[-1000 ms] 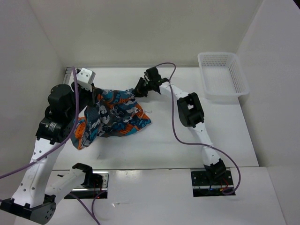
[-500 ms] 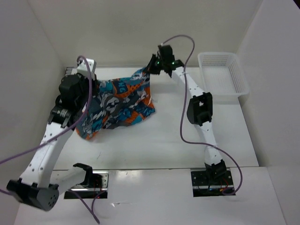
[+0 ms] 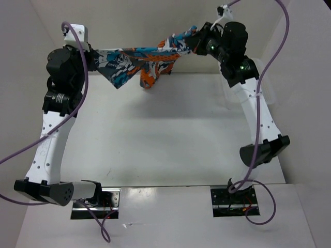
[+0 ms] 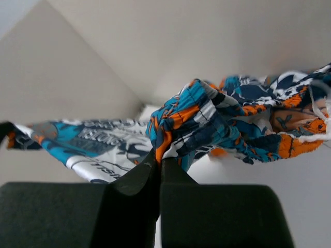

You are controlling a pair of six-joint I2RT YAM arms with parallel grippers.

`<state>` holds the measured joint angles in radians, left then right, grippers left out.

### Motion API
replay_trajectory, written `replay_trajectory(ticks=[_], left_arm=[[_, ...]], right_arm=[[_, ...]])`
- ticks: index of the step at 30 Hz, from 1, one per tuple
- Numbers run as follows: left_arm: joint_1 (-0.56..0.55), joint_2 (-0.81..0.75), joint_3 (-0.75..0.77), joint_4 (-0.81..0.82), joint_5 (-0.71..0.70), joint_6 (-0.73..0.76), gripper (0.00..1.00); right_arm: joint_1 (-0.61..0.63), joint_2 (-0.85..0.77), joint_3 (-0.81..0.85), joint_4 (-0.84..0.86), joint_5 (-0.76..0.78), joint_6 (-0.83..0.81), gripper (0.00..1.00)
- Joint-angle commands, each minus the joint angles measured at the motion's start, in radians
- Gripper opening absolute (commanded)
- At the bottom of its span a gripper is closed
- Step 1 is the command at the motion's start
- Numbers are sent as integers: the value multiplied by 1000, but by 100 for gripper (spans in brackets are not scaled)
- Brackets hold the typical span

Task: Fold and stack the shorts
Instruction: Fold the shorts

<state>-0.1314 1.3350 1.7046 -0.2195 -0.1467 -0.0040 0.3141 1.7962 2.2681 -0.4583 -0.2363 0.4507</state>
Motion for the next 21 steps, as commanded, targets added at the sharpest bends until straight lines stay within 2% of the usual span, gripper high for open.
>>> replay_trajectory(ticks=[1, 2, 5, 10, 13, 18, 21], left_arm=[[3, -63, -66, 17, -34, 4, 0], [3, -72, -66, 17, -48, 4, 0], [12, -73, 1, 29, -79, 4, 0], [32, -22, 240, 39, -122, 4, 0], [42, -11, 309, 51, -145, 4, 0], [42, 32, 406, 31, -123, 4, 0], [42, 53, 406, -21, -84, 4, 0]], right_arm=[[34, -102, -273, 85, 90, -81, 0], [52, -159, -298, 95, 148, -95, 0], [100, -196, -283, 40, 254, -158, 0], [209, -316, -278, 29, 308, -246, 0], [295, -400, -323, 41, 387, -282, 0], [295, -529, -389, 81, 399, -260, 0], [295, -538, -446, 81, 446, -260, 0]])
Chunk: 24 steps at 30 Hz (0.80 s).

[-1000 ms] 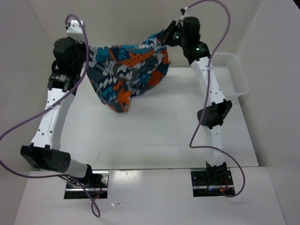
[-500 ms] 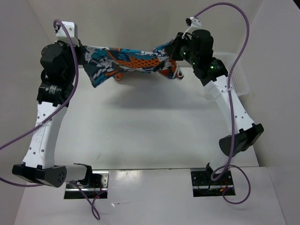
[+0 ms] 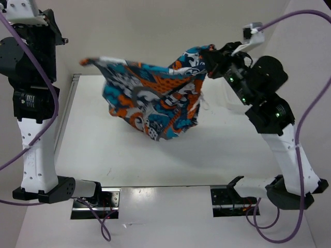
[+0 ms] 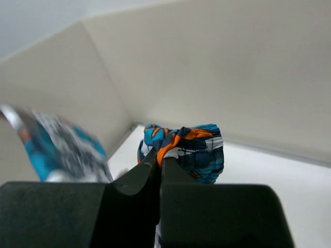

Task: Fold and stack the shorts
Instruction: Fold the shorts

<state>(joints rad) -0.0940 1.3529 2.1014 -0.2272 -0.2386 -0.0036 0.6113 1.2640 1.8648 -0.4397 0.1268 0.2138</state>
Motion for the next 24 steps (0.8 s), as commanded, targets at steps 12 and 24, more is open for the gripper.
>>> replay_trajectory(ticks=[12, 24], left_arm=[[-243, -89, -619, -422, 486, 4, 25], [-431, 35, -1069, 53, 967, 4, 100]], right_arm=[[-41, 161, -97, 56, -79, 32, 0], [-160, 170, -331, 110, -53, 182, 0]])
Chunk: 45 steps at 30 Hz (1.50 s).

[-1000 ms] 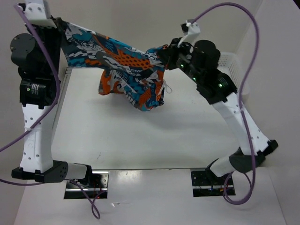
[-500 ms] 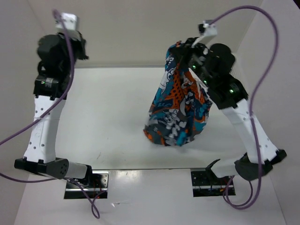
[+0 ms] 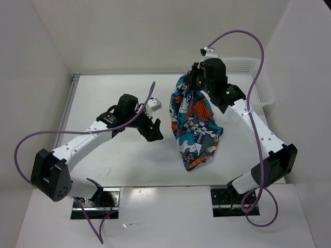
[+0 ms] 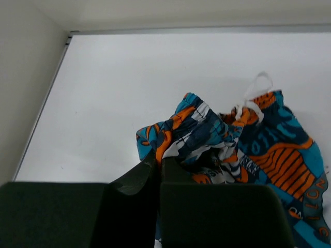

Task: Fold and stack the shorts
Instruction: Fold the shorts

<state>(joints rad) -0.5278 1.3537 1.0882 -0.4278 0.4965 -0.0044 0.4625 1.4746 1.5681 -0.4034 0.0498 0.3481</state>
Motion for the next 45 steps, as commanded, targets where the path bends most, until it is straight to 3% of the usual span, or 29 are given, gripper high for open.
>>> replay_trajectory(ticks=[1, 4, 8, 10, 19, 21, 28, 33, 37, 39, 45], left_arm=[[3, 44, -80, 374, 258, 4, 100], [-47, 71, -161, 585, 258, 4, 100], [-168, 146, -218, 679, 32, 4, 100], [-182, 188, -241, 715, 17, 4, 100], [-192, 424, -117, 886, -79, 4, 100], [-192, 433, -105, 919, -41, 4, 100], [-233, 446, -139, 929, 77, 4, 100], [-242, 426, -151, 856, 77, 4, 89], [-242, 415, -160, 825, 119, 4, 93], [-251, 426, -146, 825, 96, 4, 100], [-251, 476, -134, 882, -119, 4, 100]], right_arm=[[-12, -49, -46, 83, 33, 77, 0], [-62, -50, -101, 132, 42, 149, 0], [-103, -40, -135, 181, 42, 226, 0], [-104, -31, -135, 199, 42, 239, 0], [-104, -50, -137, 255, 65, 299, 0], [-113, -63, -146, 264, 74, 299, 0], [-162, -83, -155, 264, 55, 290, 0], [-196, -83, -146, 255, 55, 281, 0], [-206, -43, -106, 255, 79, 281, 0], [-206, -28, -97, 255, 65, 290, 0], [-206, -59, -134, 288, 24, 310, 0]])
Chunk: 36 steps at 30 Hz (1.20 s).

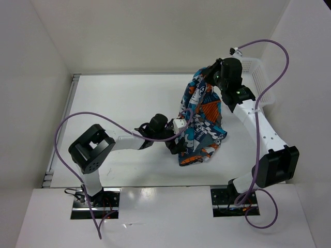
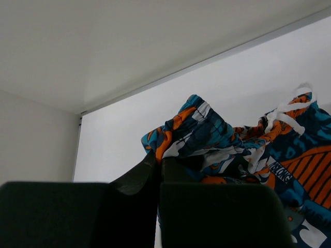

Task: Fold and stack the shorts
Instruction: Fold the shorts

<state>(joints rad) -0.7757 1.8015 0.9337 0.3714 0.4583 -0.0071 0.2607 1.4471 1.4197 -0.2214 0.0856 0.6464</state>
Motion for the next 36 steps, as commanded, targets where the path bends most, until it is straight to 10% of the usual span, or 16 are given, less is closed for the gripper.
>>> replay_trajectory(ticks=[1, 9, 18, 27, 36], left_arm=[[-4, 29, 20, 95, -81, 7, 100], [-13, 114, 42, 144, 107, 7, 71], [-23, 72, 77, 114, 66, 7, 0], [452, -66, 525, -629, -35, 7, 0], [742, -208, 1023, -664, -177, 7, 0]], right_arm=[[-5, -31, 15, 106, -12, 12, 0], [-5, -50, -5, 106, -35, -7, 0], [-14, -50, 4, 106, -35, -28, 0], [-66, 74, 218, 27, -107, -128, 0], [-57, 210, 616, -12, -184, -214, 0]])
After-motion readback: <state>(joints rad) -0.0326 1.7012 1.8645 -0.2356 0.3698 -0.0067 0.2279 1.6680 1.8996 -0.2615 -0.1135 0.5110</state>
